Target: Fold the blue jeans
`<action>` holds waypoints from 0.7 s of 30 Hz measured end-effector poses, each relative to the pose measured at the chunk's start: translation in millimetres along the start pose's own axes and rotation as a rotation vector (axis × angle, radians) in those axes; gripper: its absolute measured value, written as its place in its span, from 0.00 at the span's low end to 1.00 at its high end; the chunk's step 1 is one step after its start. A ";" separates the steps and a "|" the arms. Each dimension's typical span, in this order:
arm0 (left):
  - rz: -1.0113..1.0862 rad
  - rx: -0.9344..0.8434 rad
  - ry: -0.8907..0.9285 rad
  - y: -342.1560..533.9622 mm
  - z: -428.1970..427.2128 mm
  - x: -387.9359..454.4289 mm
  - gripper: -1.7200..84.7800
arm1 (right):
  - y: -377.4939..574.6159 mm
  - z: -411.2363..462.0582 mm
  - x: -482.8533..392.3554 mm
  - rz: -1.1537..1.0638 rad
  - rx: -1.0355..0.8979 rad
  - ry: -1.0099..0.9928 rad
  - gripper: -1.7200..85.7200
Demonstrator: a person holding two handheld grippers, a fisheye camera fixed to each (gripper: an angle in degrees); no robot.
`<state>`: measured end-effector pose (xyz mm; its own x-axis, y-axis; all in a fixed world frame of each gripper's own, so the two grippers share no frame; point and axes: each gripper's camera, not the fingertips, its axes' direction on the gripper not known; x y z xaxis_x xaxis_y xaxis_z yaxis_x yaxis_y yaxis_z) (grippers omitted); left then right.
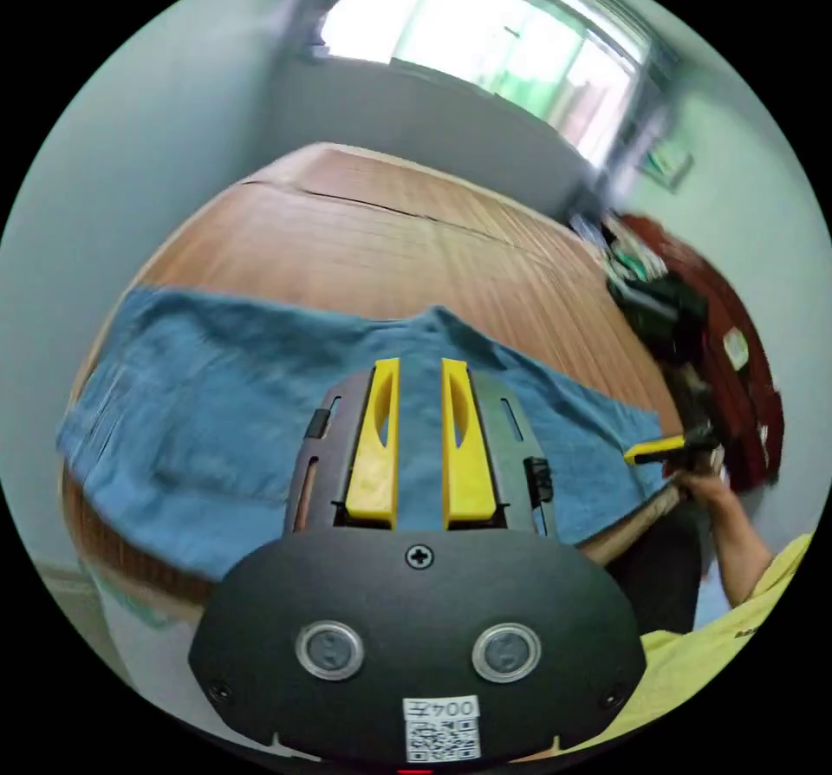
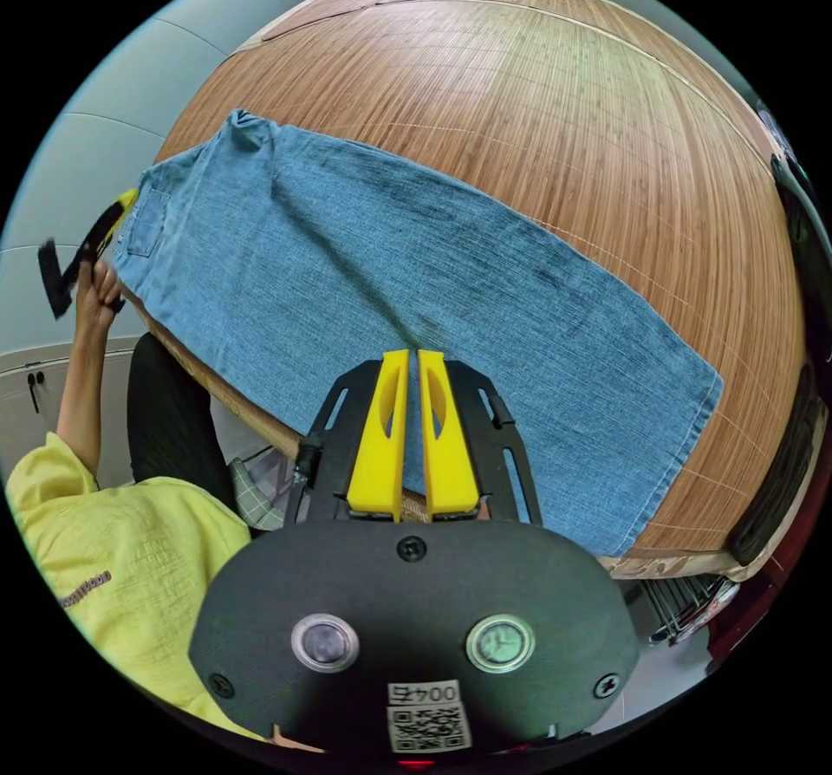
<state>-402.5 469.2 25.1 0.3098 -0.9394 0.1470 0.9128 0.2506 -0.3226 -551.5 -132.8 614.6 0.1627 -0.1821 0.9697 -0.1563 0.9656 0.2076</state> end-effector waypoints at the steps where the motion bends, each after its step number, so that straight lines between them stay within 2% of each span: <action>1: -0.134 0.067 -0.028 24.7 -35.1 -42.0 0.11 | 0.8 -0.1 -0.8 0.001 0.008 0.001 0.06; 5: -0.545 0.183 -0.133 96.8 -121.2 -164.7 0.12 | 4.4 0.2 -4.0 0.004 0.042 0.003 0.06; 9: -0.653 0.196 -0.056 107.8 -139.9 -220.7 0.13 | 7.6 1.1 -10.1 -0.010 0.074 0.023 0.06; 12: -0.674 0.128 0.055 97.0 -129.2 -248.3 0.14 | 6.1 2.0 -11.9 -0.004 0.080 0.025 0.06; 15: -0.743 0.121 0.071 95.1 -128.2 -262.2 0.09 | 3.8 2.8 -10.0 0.005 0.084 0.011 0.06; 17: -0.622 0.243 0.103 84.9 -151.8 -244.9 0.07 | 3.2 3.7 -6.9 0.012 0.094 -0.009 0.06; 20: -0.398 0.304 0.014 73.4 -170.4 -218.2 0.06 | 2.3 5.2 -3.6 0.022 0.107 -0.034 0.05; 21: -0.400 0.301 0.005 75.2 -169.2 -221.2 0.06 | 2.0 5.6 -3.3 0.021 0.110 -0.037 0.05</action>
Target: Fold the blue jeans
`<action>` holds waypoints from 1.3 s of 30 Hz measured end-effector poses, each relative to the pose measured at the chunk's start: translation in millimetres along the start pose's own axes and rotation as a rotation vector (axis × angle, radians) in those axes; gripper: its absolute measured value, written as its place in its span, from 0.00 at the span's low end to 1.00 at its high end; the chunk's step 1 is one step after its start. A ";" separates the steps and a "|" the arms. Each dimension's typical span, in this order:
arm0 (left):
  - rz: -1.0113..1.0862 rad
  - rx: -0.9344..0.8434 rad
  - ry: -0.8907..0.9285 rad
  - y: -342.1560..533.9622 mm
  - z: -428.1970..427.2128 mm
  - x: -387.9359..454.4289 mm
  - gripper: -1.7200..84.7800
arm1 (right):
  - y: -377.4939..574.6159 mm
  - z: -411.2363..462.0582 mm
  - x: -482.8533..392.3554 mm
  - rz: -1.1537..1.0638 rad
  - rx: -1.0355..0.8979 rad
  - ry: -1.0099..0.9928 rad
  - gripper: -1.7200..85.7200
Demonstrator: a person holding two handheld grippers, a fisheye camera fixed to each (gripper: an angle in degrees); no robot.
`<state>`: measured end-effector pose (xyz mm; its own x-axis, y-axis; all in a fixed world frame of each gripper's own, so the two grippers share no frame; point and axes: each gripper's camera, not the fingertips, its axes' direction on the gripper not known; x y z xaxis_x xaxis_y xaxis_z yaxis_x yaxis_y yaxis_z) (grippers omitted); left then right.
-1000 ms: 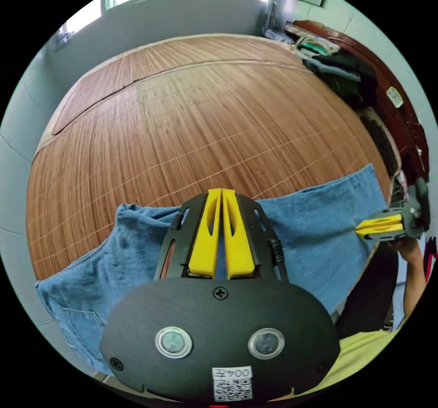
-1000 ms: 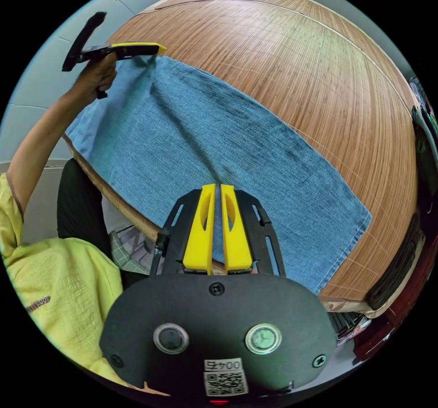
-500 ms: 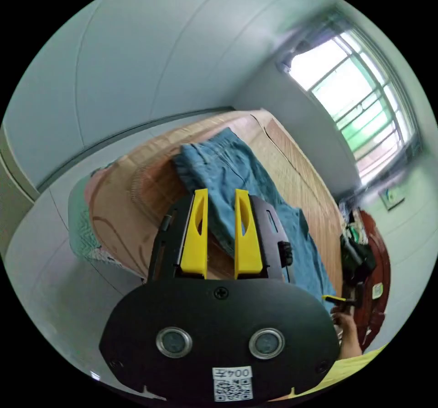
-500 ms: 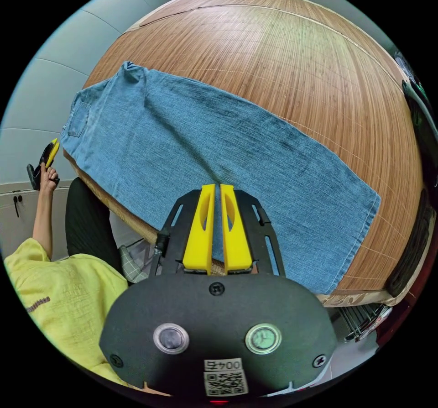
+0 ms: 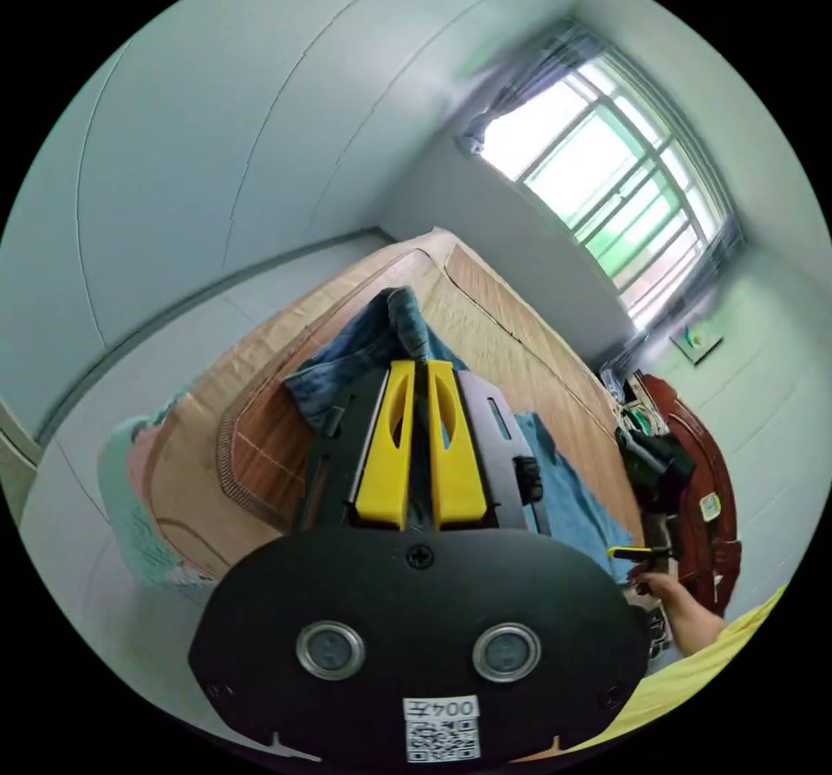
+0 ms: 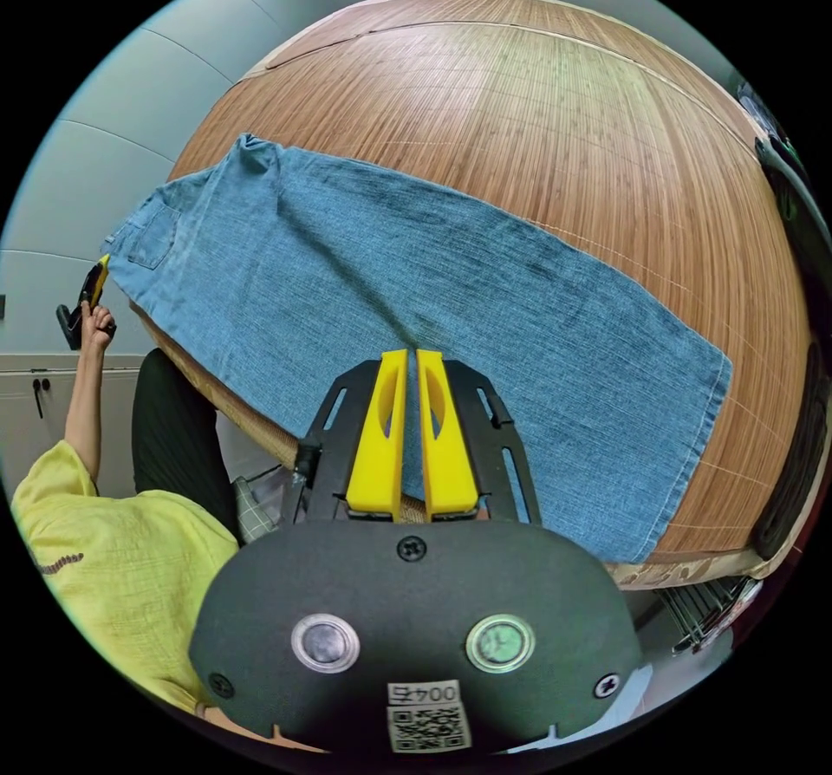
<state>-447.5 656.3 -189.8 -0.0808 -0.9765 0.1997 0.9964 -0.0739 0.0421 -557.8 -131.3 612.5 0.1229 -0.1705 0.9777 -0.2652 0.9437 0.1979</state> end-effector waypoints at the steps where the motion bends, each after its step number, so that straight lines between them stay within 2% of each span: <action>1: -0.044 -0.019 -0.005 2.4 4.6 -15.4 0.05 | -0.9 0.8 0.2 -0.003 0.003 -0.003 0.05; 3: -0.122 -0.094 -0.077 9.6 18.4 -45.0 0.05 | -2.8 2.0 0.4 -0.006 0.004 -0.007 0.05; 6: -0.190 -0.099 0.049 20.9 24.6 -80.9 0.05 | -7.2 4.2 1.3 -0.016 -0.002 -0.016 0.05; 10: -0.217 -0.137 0.061 12.5 15.1 -76.3 0.04 | -20.0 7.6 1.6 -0.011 -0.042 -0.022 0.06; 12: -0.260 -0.088 0.029 14.1 -2.0 -75.7 0.03 | -25.7 9.3 -3.0 -0.022 -0.060 0.001 0.06; 14: -0.364 0.038 -0.122 24.2 -33.0 -71.9 0.03 | -30.4 11.8 -13.6 -0.049 -0.069 0.051 0.06; 16: -0.361 0.095 -0.161 29.3 -40.7 -58.5 0.02 | -33.5 14.1 -20.2 -0.064 -0.074 0.090 0.06; 21: -0.088 -0.081 -0.028 28.8 25.0 24.8 0.02 | -42.3 18.5 -24.7 -0.061 -0.091 0.129 0.06; 27: 0.235 -0.253 -0.100 49.0 118.9 123.3 0.02 | -62.2 19.5 -12.3 0.045 -0.160 0.105 0.06; 32: 0.525 -0.464 -0.277 97.6 191.2 169.1 0.02 | -63.7 16.6 2.1 0.075 -0.153 0.082 0.06; 35: 0.611 -0.412 -0.372 115.4 195.6 186.0 0.02 | -62.1 13.3 16.9 0.133 -0.140 0.039 0.06; 39: 0.585 -0.418 -0.339 117.6 199.4 184.1 0.02 | -54.6 8.7 28.6 0.119 -0.111 0.030 0.06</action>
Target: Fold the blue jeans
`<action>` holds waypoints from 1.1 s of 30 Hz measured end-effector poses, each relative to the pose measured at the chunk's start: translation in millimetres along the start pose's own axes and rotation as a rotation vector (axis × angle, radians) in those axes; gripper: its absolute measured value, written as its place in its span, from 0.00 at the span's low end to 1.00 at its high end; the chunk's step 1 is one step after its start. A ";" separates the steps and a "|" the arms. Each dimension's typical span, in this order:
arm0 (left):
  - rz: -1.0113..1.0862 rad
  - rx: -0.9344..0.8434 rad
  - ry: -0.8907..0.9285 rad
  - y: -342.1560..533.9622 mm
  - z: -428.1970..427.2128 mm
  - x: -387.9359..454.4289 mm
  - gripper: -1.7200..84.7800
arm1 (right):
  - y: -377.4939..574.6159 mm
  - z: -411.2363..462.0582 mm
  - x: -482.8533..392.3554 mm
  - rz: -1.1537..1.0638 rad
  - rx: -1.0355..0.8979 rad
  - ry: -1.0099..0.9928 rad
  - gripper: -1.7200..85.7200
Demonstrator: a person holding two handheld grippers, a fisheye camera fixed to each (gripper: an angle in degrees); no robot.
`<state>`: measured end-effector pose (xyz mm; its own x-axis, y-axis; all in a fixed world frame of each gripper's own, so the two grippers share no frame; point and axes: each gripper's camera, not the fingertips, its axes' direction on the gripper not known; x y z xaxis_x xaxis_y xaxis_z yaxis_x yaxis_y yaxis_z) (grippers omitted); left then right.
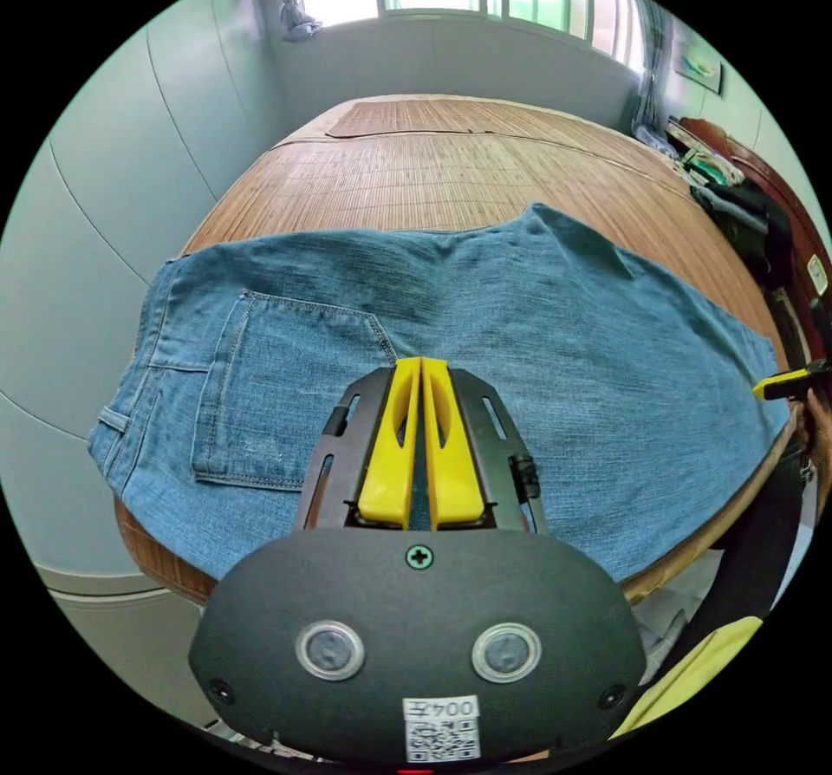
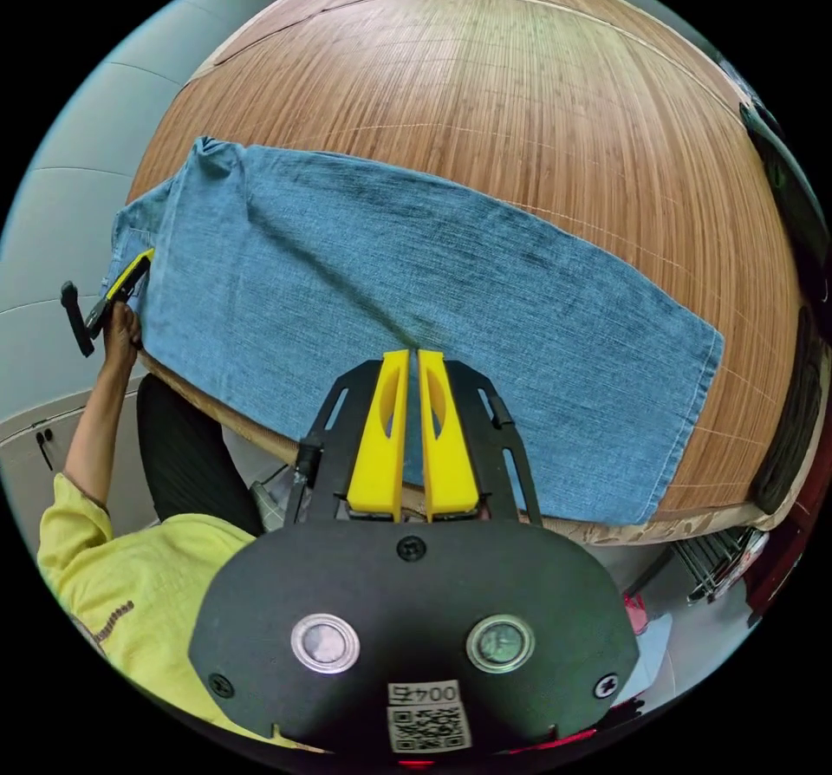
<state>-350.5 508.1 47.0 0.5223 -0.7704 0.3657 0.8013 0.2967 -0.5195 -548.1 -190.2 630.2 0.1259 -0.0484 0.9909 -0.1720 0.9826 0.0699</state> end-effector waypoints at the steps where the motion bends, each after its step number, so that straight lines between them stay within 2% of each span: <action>1: -0.018 0.001 0.032 0.4 1.5 -3.6 0.02 | 4.6 -1.3 6.4 0.064 0.022 -0.017 0.06; 3: -0.035 0.004 0.063 1.1 3.6 -6.5 0.02 | 13.2 -3.4 13.2 0.107 0.063 -0.026 0.05; 6: -0.040 0.009 0.072 1.8 6.4 -5.1 0.02 | 26.9 -6.9 13.5 -0.063 0.116 0.044 0.06; 8: -0.045 0.011 0.083 2.1 8.5 -5.1 0.03 | 37.3 -11.9 32.4 0.046 0.144 -0.030 0.07; 10: -0.050 0.012 0.096 2.3 10.1 -6.2 0.03 | 44.0 -20.1 43.2 -0.002 0.170 -0.096 0.08; 12: -0.059 0.013 0.113 2.5 11.8 -8.2 0.03 | 46.3 -41.9 53.9 -0.052 0.295 -0.330 0.08; 14: -0.072 0.014 0.131 2.6 14.1 -10.9 0.03 | 36.2 -72.0 63.9 -0.122 0.507 -0.700 0.10; 16: -0.075 0.014 0.138 2.6 15.4 -11.8 0.03 | 2.4 -80.3 60.0 -0.176 0.529 -0.896 0.18; 19: -0.076 0.017 0.142 2.9 17.4 -12.4 0.03 | -81.1 -72.8 33.8 -0.257 0.371 -1.129 0.21; 26: -0.091 0.023 0.176 3.9 21.9 -19.2 0.03 | -229.8 -34.8 -39.6 -0.271 0.058 -1.049 0.20; 33: -0.101 0.028 0.197 4.8 24.8 -24.8 0.03 | -272.5 0.8 -84.6 -0.320 -0.096 -0.902 0.19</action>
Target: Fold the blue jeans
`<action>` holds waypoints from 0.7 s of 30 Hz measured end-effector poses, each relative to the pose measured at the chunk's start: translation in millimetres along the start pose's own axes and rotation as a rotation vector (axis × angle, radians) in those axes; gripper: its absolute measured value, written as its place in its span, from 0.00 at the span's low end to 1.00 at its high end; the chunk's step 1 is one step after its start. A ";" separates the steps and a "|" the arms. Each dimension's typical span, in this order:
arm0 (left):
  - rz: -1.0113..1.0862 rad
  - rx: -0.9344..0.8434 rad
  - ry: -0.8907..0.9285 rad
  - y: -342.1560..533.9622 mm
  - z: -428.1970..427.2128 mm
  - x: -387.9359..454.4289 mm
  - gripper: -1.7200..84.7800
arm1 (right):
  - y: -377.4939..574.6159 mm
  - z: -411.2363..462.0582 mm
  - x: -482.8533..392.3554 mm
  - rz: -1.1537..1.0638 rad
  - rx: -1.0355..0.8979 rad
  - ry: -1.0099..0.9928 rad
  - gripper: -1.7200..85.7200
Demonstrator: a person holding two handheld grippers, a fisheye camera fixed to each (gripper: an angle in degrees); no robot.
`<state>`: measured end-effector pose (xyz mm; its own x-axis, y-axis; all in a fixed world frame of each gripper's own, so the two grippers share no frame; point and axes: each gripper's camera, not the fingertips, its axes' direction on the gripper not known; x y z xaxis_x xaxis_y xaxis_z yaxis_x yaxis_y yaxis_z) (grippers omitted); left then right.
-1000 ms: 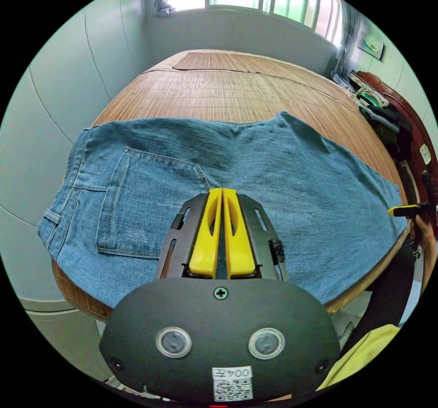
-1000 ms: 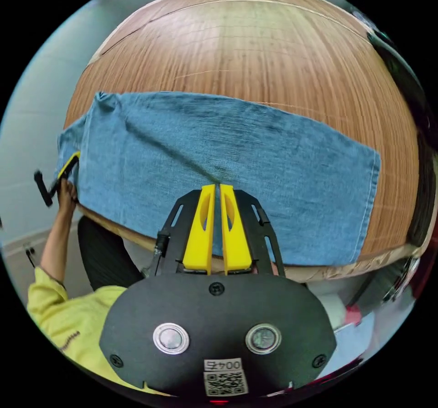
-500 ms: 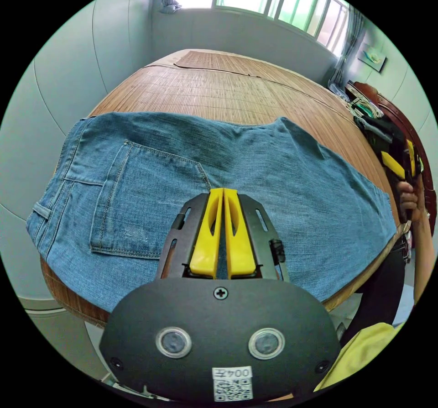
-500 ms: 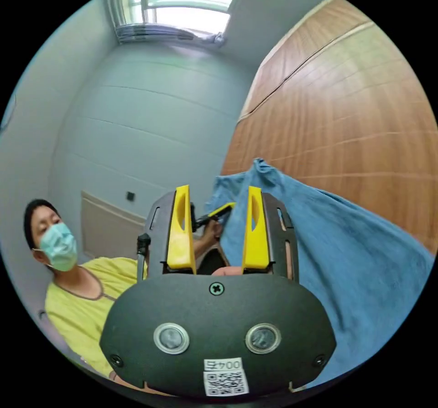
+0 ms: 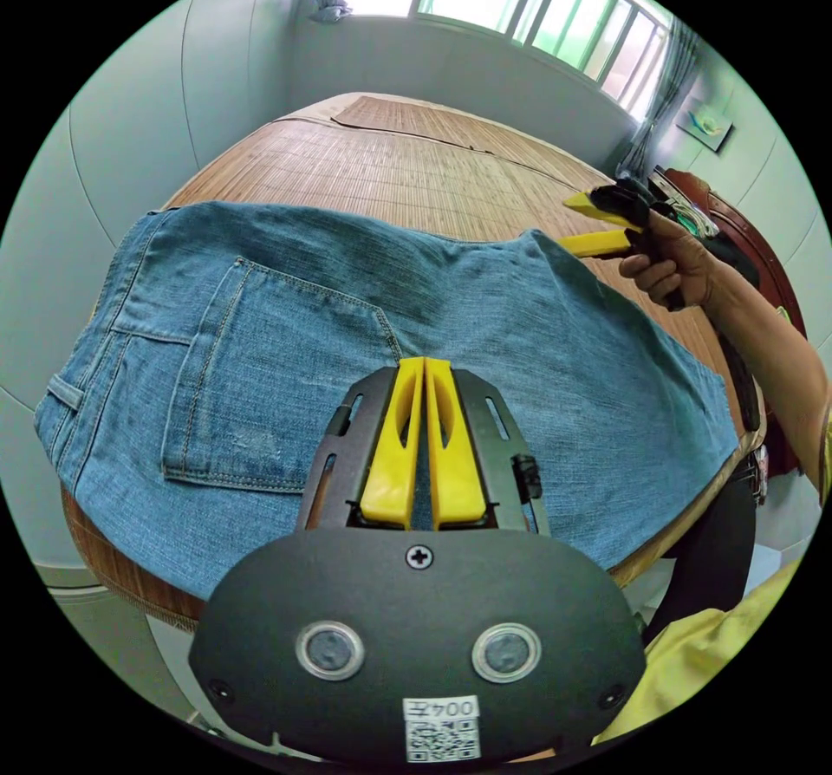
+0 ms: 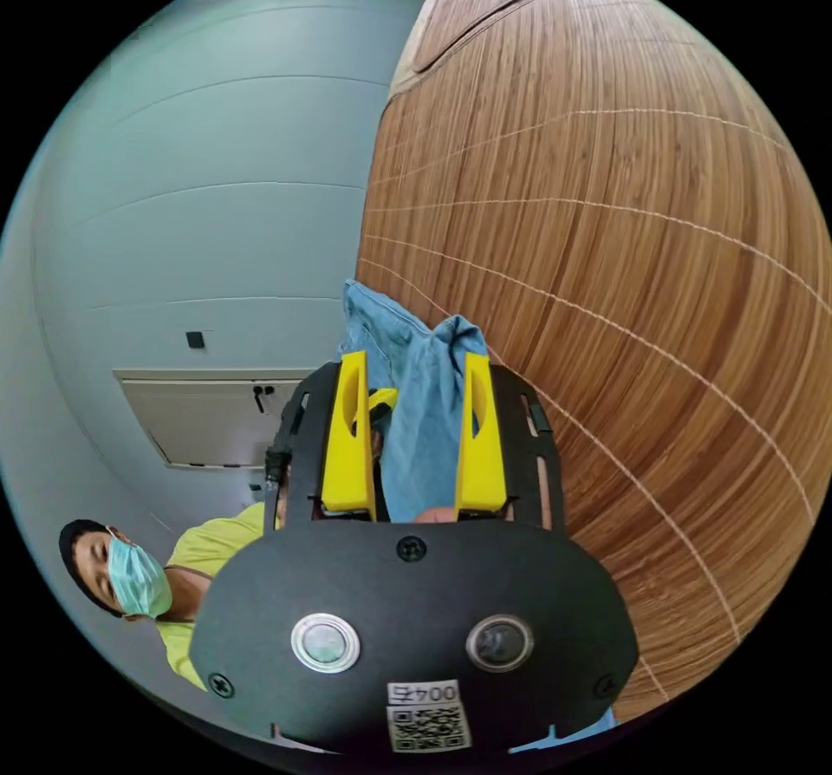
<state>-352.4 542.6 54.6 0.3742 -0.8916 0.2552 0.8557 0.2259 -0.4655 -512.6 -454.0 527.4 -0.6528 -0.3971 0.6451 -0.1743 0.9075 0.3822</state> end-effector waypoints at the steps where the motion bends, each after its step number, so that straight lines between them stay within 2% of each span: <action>1: 0.001 0.001 -0.001 0.1 0.2 -0.4 0.03 | -3.3 4.9 -0.2 -0.007 -0.021 0.005 0.18; 9: -0.005 0.003 0.010 0.6 1.1 -5.9 0.03 | -14.8 39.6 -7.2 -0.032 -0.143 0.039 0.13; 13: -0.005 0.003 0.011 1.1 1.3 -8.2 0.03 | -24.3 65.8 -16.3 -0.020 -0.208 0.119 0.03; 21: -0.012 0.003 0.024 2.2 1.6 -13.9 0.03 | -25.0 72.8 -40.8 0.010 -0.106 0.287 0.02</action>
<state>-355.1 556.1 51.5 0.3555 -0.9032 0.2403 0.8612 0.2167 -0.4597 -535.3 -450.4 443.4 -0.4166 -0.4245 0.8039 -0.0808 0.8981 0.4323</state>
